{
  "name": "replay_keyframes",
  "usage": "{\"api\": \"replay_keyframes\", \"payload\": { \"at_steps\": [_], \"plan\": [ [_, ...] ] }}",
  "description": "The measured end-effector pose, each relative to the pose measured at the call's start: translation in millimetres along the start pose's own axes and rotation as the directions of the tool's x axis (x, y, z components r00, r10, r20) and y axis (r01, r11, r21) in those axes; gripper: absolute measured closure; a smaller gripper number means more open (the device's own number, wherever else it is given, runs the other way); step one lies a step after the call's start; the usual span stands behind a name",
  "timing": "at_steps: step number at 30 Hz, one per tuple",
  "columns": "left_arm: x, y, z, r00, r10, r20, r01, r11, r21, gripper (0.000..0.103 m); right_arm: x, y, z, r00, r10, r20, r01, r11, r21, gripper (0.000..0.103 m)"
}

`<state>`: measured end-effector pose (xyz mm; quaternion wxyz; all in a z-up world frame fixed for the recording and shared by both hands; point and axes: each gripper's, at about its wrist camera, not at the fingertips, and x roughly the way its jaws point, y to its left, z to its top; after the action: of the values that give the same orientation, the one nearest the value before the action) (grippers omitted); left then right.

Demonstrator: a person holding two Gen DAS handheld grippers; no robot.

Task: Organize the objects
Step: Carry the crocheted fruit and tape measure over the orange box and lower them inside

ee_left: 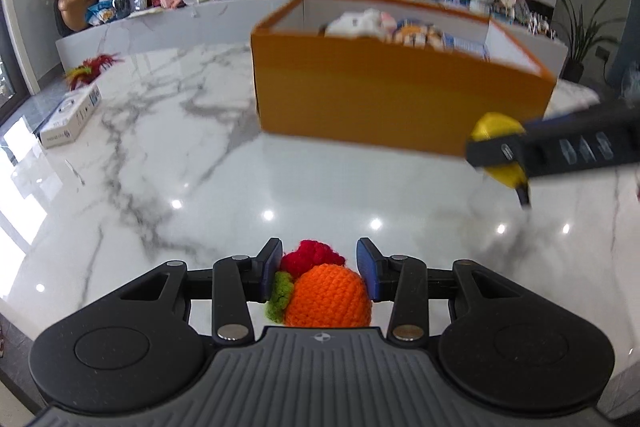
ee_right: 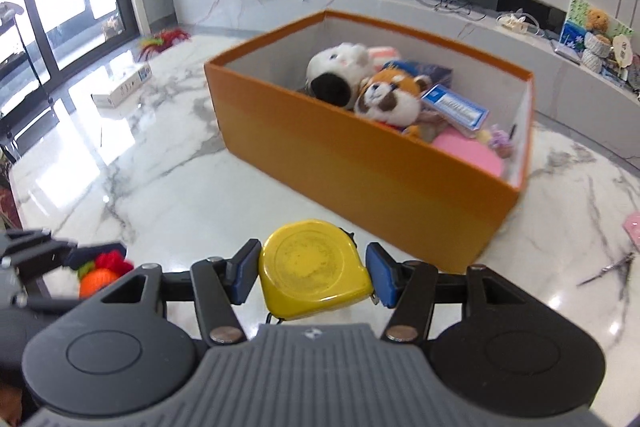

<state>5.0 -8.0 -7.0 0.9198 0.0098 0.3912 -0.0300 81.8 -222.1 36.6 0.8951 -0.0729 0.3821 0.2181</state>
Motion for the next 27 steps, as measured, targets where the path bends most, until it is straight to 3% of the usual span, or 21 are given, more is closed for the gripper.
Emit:
{"api": "replay_keyframes", "payload": {
  "at_steps": [10, 16, 21, 27],
  "plan": [
    [-18, 1, 105, 0.987, -0.036, 0.156, 0.047, 0.997, -0.067, 0.056, -48, -31, 35, 0.982, -0.019, 0.190, -0.005, 0.992, 0.125, 0.044],
    [10, 1, 163, 0.974, -0.083, 0.212, 0.104, 0.990, -0.091, 0.056, -37, -52, 61, 0.957, -0.079, 0.278, 0.019, 0.977, 0.212, 0.044],
    [60, 4, 188, 0.975, -0.116, 0.192, 0.138, 0.985, -0.103, 0.056, -8, -68, 75, 0.960, -0.116, 0.256, 0.045, 0.963, 0.267, 0.044],
    [109, 0, 190, 0.991, -0.080, 0.104, 0.090, 0.992, -0.088, 0.056, 32, -76, 82, 0.969, -0.147, 0.197, 0.093, 0.961, 0.262, 0.044]
  ]
}}
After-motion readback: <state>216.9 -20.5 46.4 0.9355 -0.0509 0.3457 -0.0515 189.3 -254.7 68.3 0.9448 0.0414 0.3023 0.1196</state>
